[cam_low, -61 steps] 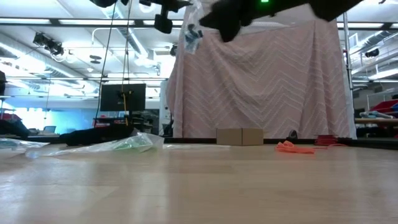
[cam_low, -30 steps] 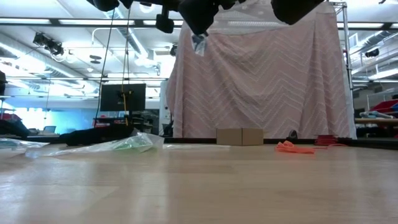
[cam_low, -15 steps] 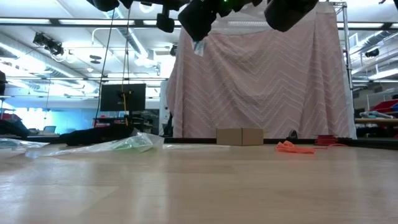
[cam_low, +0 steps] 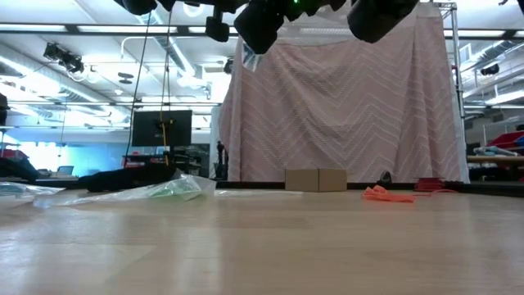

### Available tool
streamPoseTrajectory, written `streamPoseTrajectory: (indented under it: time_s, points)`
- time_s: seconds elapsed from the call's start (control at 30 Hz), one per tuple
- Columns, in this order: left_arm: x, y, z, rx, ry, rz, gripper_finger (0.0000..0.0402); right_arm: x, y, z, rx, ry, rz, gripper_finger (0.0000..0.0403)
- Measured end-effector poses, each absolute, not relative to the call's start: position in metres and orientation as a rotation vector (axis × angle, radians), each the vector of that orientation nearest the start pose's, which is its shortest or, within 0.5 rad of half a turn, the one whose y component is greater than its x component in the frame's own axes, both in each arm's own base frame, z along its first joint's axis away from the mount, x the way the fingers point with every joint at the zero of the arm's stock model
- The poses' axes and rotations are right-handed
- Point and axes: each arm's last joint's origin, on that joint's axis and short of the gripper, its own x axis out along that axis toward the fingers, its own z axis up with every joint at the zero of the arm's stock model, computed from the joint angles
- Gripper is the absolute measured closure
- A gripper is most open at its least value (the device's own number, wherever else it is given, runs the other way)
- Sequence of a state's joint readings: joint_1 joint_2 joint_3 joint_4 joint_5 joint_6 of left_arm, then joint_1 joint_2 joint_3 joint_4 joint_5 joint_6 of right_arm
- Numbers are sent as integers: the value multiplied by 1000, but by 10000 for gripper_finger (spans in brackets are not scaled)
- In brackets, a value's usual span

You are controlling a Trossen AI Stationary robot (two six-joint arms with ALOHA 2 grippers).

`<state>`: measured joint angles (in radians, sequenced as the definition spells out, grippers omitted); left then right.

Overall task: Sort rubber bands
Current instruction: Close the transparent zip bag

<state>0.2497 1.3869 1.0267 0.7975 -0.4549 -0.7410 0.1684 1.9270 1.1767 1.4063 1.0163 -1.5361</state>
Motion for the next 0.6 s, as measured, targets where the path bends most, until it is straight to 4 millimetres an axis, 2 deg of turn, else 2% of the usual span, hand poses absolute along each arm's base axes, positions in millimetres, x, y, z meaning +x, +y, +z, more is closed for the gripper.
streamPoseTrajectory:
  time_s: [0.33,0.6]
  points:
    - [293,91,374,-733,-701,497,383,396,38,280,-1061,161,-1025,252]
    - [292,91,375,-736,-711,494,383,396,37,281,-1085,153,-1020,278]
